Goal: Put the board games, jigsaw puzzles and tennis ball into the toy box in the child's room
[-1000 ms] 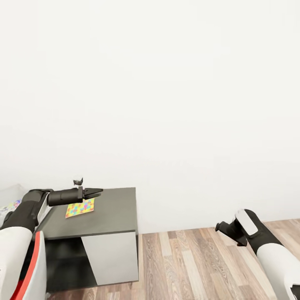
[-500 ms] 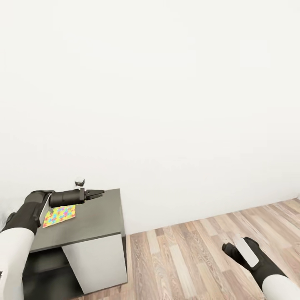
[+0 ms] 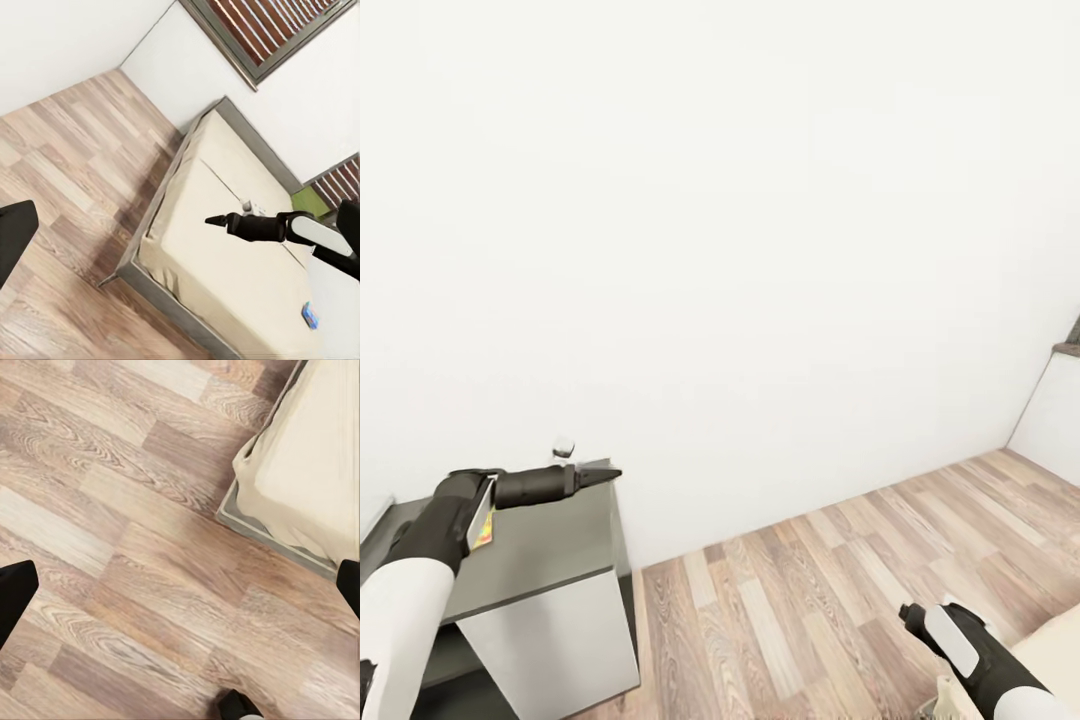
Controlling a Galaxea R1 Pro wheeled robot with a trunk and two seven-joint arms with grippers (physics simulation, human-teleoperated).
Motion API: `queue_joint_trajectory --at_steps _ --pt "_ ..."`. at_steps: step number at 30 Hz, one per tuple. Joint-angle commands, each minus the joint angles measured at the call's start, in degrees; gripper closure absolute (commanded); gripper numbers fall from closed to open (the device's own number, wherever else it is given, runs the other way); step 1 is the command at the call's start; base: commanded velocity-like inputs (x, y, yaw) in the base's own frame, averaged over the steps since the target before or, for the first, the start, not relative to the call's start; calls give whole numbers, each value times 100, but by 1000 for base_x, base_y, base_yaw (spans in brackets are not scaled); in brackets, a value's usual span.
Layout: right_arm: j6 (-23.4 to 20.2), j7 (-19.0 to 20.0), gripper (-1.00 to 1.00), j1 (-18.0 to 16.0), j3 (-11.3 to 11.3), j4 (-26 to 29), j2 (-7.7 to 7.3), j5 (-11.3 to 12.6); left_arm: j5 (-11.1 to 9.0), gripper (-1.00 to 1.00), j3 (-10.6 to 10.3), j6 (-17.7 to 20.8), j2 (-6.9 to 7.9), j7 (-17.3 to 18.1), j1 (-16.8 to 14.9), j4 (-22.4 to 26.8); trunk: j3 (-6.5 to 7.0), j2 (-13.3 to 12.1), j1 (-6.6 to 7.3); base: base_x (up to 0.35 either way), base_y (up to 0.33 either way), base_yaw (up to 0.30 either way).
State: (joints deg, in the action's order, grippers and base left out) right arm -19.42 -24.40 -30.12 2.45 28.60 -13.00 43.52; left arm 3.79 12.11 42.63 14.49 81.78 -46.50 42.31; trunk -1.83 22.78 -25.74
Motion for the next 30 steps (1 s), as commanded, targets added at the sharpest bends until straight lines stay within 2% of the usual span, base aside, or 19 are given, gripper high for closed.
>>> queue_joint_trajectory --at_steps 1,6,14,17,21,23,26,30 --pt "74 8 -100 -5 35 -114 0 25 36 -100 18 -12 6 42 30 5 -17 14 -4 0 0 -249" --pt "260 185 -100 -3 61 -372 4 7 35 -100 16 -331 -24 28 240 5 -33 14 -4 0 0 -230" --pt "308 265 -100 -3 134 -439 21 -1 31 -100 12 -481 -128 -60 403 -1 -60 14 -4 0 0 -163" --pt "328 267 -100 -3 294 -442 106 -4 41 -100 11 -497 -161 -380 512 -3 -70 14 -4 0 0 -66" --pt "579 268 -100 -3 595 -456 214 -9 48 -100 11 -564 -391 -1090 623 -4 -83 14 -4 0 0 -19" --pt "668 267 -100 -3 713 -460 229 -9 41 -100 9 -617 -453 -1352 731 -4 -89 14 -4 0 0 -6" --pt "729 263 -100 -3 827 -462 243 -14 35 -100 5 -658 -507 -1560 837 -4 -99 14 -4 0 0 -3" --pt "764 265 -100 -3 903 -467 255 -17 57 -100 1 -685 -736 -1707 936 -4 -112 14 -4 0 0 0"
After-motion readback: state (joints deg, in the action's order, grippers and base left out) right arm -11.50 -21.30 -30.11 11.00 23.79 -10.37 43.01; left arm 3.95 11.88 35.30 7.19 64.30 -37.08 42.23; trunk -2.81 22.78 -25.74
